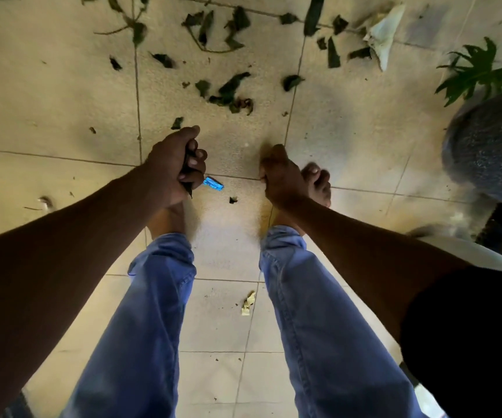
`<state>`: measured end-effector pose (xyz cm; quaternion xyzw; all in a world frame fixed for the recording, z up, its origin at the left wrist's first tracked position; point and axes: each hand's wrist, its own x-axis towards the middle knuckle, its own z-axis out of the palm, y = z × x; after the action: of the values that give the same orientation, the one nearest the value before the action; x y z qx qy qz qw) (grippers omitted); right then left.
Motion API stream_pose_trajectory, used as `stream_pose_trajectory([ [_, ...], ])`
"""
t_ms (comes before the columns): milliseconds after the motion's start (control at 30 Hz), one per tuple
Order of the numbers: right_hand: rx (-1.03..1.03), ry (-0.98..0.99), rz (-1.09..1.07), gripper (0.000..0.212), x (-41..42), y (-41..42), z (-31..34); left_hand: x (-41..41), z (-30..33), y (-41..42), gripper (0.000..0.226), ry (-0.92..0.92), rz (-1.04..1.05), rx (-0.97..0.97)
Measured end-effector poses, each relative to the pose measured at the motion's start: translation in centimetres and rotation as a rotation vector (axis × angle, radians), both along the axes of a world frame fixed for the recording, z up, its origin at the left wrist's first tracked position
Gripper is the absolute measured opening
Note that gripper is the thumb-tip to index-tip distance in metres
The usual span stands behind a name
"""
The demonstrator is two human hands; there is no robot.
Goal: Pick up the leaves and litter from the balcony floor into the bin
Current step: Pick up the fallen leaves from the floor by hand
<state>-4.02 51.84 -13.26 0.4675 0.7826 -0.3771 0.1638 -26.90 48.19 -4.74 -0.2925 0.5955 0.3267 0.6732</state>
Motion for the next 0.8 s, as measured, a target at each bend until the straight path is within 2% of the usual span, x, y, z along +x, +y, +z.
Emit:
stream_pose_trajectory([
  [133,0.057,-0.065,0.06,0.029,-0.9,-0.8,0.2,-1.7,0.0,-1.2,0.043,0.004,-0.005,-0.018],
  [233,0.096,0.003,-0.174,0.019,-2.2,0.1,0.8,-2.5,-0.3,-1.5,0.043,-0.006,0.01,-0.025],
  [300,0.129,0.102,-0.286,0.019,-3.8,1.5,1.1,-3.1,-0.5,-1.6,0.043,-0.006,0.019,-0.027],
  [433,0.157,0.221,-0.354,0.052,-8.2,4.8,1.6,-4.2,-0.9,-1.2,0.042,-0.013,0.047,-0.009],
  [567,0.138,0.138,-0.218,0.08,-10.8,6.7,0.9,-5.2,-0.9,-0.8,0.042,-0.013,0.049,0.014],
  [667,0.14,0.071,-0.108,0.072,-12.0,6.8,0.0,-6.0,-0.9,-0.6,0.042,-0.006,0.054,0.029],
  [800,0.201,0.019,-0.077,0.041,-12.3,6.3,-1.0,-6.7,-1.0,-0.6,0.042,-0.005,0.089,0.026],
])
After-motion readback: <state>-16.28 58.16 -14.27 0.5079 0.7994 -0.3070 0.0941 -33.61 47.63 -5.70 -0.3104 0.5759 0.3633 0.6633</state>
